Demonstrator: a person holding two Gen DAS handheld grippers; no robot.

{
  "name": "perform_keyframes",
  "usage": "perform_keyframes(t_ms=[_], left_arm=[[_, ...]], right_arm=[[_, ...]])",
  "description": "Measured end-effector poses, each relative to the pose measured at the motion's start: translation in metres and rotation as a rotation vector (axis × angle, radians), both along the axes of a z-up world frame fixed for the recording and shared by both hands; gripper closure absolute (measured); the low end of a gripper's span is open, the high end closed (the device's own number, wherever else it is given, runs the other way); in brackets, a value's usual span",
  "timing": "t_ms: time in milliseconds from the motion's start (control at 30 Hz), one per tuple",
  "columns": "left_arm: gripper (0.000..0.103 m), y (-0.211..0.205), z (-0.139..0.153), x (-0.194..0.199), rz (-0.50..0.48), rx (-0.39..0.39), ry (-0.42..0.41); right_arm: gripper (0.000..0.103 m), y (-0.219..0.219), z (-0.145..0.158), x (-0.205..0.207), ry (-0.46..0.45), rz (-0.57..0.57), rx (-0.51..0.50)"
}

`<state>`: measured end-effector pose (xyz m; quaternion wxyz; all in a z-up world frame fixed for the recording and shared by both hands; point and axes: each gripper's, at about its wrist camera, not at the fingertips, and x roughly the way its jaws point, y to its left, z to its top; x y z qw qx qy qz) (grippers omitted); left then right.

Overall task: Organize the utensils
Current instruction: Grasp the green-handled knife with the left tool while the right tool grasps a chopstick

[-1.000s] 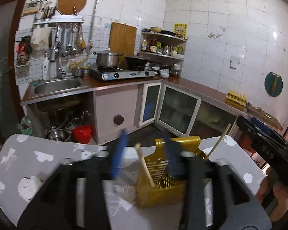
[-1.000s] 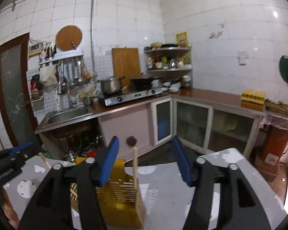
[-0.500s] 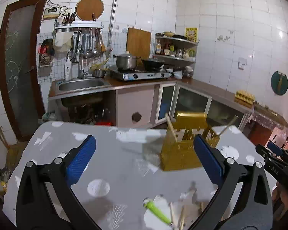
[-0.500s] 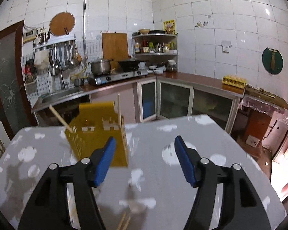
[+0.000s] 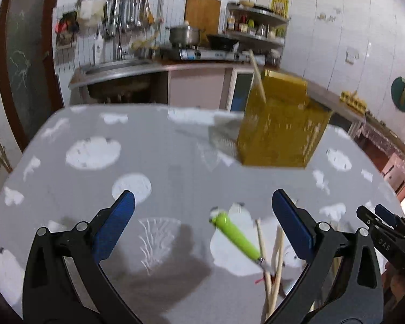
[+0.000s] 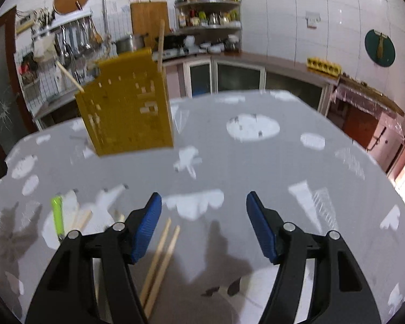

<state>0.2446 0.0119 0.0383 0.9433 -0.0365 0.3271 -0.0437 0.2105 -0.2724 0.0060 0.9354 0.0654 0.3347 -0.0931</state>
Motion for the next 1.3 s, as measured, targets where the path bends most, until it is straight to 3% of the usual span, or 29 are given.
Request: perform_keyframes(t_ms=[400,500,567,733,900,1000,1167,1300], left_arm=[[0.005,-0.016,-0.054,0.028,0.047,0.041,0.161],[0.005,-0.018,-0.062,0.035,0.048,0.025,0.205],[0.005,-0.019,-0.063,0.036,0.050,0.017,0.213],[0.005,-0.026,-0.061,0.035,0.042,0.030,0.212],[0.005,-0.029,-0.062,0.037,0.059,0.038,0.219],[0.006,-0.028,-0.064,0.037,0.061,0.029,0.227],[0.006,-0.029,-0.069,0.041,0.056,-0.006,0.264],[0.015,-0.035,-0.074,0.044,0.046,-0.008,0.289]], right_arm=[[0.039,0.014,-0.036,0.014,0.159,-0.025,0.029],[0.048,0.021,-0.037,0.015,0.180,-0.030,0.020],[0.065,0.022,-0.036,0.016,0.183,-0.029,0.039],[0.084,0.024,-0.035,0.015,0.193,-0.032,0.086],[0.084,0.028,-0.041,0.016,0.202,-0.037,0.088],[0.093,0.034,-0.041,0.021,0.200,-0.030,0.061],[0.094,0.030,-0.040,0.028,0.197,0.012,0.030],[0.094,0.018,-0.039,0.035,0.198,0.025,0.013]])
